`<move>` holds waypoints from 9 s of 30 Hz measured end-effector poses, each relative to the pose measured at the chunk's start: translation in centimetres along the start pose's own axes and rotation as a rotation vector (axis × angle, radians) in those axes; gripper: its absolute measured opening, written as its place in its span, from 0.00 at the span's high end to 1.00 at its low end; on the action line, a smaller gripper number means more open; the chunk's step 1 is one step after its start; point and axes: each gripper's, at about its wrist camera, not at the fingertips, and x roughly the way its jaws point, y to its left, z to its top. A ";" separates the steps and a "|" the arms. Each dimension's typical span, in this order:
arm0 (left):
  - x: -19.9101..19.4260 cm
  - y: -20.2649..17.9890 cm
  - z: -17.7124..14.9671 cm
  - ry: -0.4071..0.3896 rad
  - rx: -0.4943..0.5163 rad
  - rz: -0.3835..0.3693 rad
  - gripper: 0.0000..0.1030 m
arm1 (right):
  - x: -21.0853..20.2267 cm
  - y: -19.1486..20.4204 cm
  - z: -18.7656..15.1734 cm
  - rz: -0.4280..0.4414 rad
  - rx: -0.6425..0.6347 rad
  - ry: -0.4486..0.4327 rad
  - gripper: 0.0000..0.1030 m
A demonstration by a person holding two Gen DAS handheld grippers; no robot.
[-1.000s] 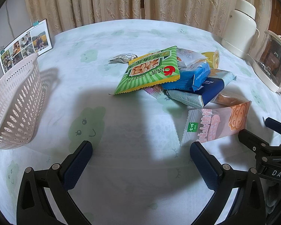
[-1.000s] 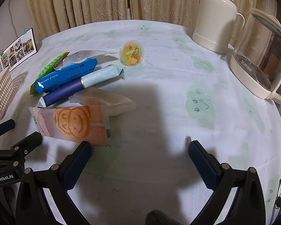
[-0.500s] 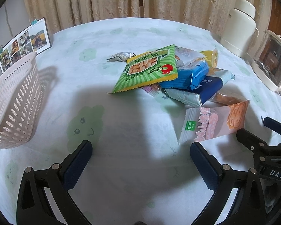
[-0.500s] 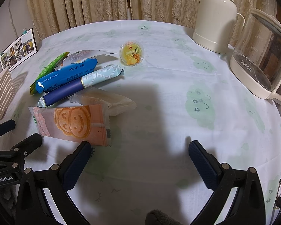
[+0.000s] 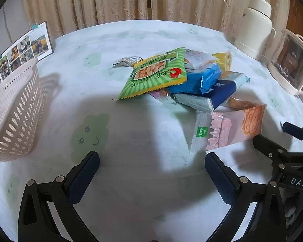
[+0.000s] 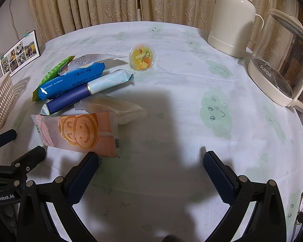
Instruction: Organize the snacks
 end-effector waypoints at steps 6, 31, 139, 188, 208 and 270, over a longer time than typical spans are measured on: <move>-0.2 -0.3 -0.2 -0.001 0.021 -0.015 0.00 | 0.0 0.0 0.0 0.000 0.000 0.001 0.00; -3.0 1.1 0.6 -0.154 -0.026 -0.024 0.00 | -3.5 -0.9 -0.8 0.258 0.034 -0.180 0.00; -3.9 6.3 6.7 -0.352 -0.182 -0.138 0.24 | -4.0 5.5 -2.7 0.473 -0.411 -0.073 0.15; -8.5 14.0 4.2 -0.525 -0.372 0.294 0.24 | -2.7 8.8 -2.0 0.348 -0.457 -0.057 0.70; -8.0 19.7 2.0 -0.479 -0.560 0.335 0.12 | -3.4 10.1 -1.0 0.511 -0.331 -0.076 0.71; -11.7 25.2 -2.6 -0.634 -0.761 0.417 0.12 | -1.7 23.7 9.4 0.794 -0.131 -0.134 0.49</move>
